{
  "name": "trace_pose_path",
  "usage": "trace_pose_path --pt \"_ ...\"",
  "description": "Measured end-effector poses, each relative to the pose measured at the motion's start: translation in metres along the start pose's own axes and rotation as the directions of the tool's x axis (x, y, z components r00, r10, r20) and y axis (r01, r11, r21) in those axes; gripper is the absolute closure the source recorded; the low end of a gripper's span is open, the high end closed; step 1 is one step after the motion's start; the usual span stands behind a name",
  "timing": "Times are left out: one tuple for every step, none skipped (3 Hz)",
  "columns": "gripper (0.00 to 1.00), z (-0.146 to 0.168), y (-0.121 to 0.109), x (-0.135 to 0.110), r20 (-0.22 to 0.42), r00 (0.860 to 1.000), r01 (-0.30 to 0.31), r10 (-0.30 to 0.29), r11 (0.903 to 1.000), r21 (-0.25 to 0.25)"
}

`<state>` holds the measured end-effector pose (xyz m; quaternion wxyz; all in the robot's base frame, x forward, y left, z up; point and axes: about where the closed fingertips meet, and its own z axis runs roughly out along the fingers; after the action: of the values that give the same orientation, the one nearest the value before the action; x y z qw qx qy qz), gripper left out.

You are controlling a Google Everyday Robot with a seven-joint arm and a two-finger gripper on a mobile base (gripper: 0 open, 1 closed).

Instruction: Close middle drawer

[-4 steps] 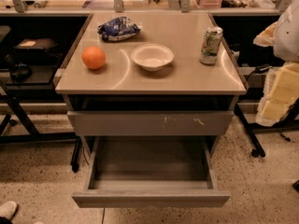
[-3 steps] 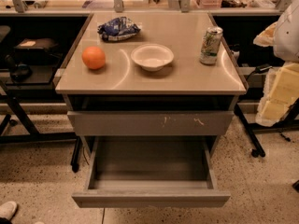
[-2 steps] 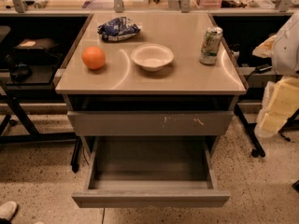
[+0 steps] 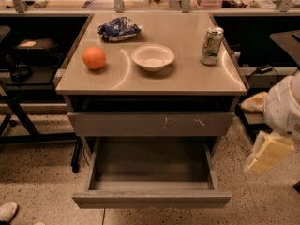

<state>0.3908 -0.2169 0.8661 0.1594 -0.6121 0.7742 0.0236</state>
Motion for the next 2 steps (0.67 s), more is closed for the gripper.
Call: trace_pose_path --pt "0.43 0.0473 0.0202 0.011 0.045 0.999 0.024 -0.023 0.9994 -0.025" --pt "0.64 0.0489 0.0206 0.0116 0.042 0.999 0.027 -0.026 0.9994 -0.021"
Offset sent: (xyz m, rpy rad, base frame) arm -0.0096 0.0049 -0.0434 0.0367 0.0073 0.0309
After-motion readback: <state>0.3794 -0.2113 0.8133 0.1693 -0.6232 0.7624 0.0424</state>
